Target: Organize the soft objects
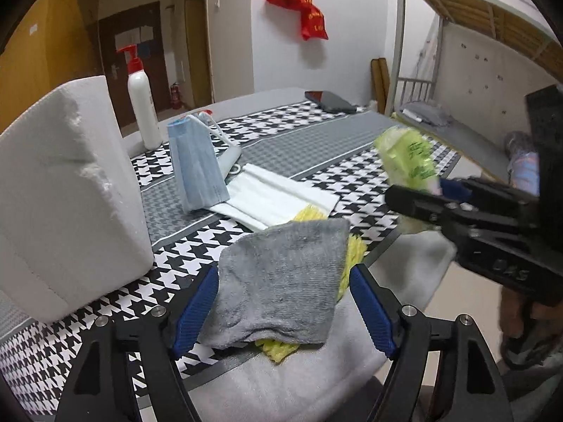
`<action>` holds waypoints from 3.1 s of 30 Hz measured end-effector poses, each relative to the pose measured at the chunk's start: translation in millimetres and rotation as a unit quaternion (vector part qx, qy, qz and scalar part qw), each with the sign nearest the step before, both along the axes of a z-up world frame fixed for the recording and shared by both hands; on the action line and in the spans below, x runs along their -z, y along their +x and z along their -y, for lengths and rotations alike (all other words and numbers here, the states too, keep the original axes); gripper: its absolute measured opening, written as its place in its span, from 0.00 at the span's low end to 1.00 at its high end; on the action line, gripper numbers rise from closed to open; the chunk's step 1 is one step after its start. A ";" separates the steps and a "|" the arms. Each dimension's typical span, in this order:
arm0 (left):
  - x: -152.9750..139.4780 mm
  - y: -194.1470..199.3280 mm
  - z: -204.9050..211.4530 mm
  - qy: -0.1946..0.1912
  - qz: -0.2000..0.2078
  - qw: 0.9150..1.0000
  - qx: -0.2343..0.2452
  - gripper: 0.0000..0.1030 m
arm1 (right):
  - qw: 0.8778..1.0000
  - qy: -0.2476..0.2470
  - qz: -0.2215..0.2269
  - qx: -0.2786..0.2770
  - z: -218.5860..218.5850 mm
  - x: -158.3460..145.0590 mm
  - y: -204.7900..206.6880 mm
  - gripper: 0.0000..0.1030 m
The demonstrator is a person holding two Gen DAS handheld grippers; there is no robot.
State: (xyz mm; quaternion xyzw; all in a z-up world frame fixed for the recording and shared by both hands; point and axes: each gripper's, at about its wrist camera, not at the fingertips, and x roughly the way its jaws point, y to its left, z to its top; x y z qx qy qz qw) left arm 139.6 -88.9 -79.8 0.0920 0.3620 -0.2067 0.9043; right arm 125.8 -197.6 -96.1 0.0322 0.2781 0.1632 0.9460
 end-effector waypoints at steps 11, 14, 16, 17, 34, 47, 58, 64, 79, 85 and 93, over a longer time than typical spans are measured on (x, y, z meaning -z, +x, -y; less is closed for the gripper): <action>12.3 15.3 8.3 0.015 -0.016 1.000 -0.004 0.36 | 1.000 0.003 0.005 0.010 8.7 0.1 -13.1 0.40; 10.0 20.8 9.9 0.011 -0.015 1.000 -0.004 0.24 | 1.000 0.003 0.006 0.011 9.6 0.2 -13.8 0.40; 7.6 23.9 9.9 0.007 -0.016 1.000 -0.004 0.17 | 1.000 0.003 0.005 0.011 8.8 0.8 -13.9 0.40; 5.4 24.8 9.6 0.004 -0.014 1.000 -0.003 0.16 | 1.000 0.003 0.005 0.010 8.8 0.8 -13.9 0.40; -43.9 15.1 -2.6 -0.022 0.046 0.999 -0.015 0.15 | 1.000 0.001 0.019 0.010 6.9 -10.7 -16.8 0.40; -69.3 -1.2 -18.0 -0.034 0.083 0.996 -0.023 0.15 | 0.999 -0.006 0.043 -0.009 -10.7 -34.3 -19.2 0.40; -81.9 -14.6 -36.9 -0.040 0.110 0.992 -0.043 0.15 | 0.997 -0.016 0.065 -0.030 -29.7 -50.4 -21.6 0.40; -86.3 -20.2 -52.8 -0.048 0.120 0.990 -0.063 0.15 | 0.996 -0.023 0.076 -0.046 -42.6 -56.5 -23.0 0.40; -92.5 -39.0 -100.5 -0.054 0.138 0.981 -0.125 0.15 | 0.990 -0.024 0.092 -0.102 -88.0 -68.3 -20.7 0.40; -94.1 -41.2 -120.5 -0.056 0.141 0.977 -0.151 0.15 | 0.987 -0.025 0.096 -0.128 -109.2 -74.2 -17.3 0.40; -96.6 -44.8 -148.6 -0.052 0.151 0.970 -0.186 0.15 | 0.982 -0.032 0.100 -0.159 -137.4 -78.7 -10.8 0.40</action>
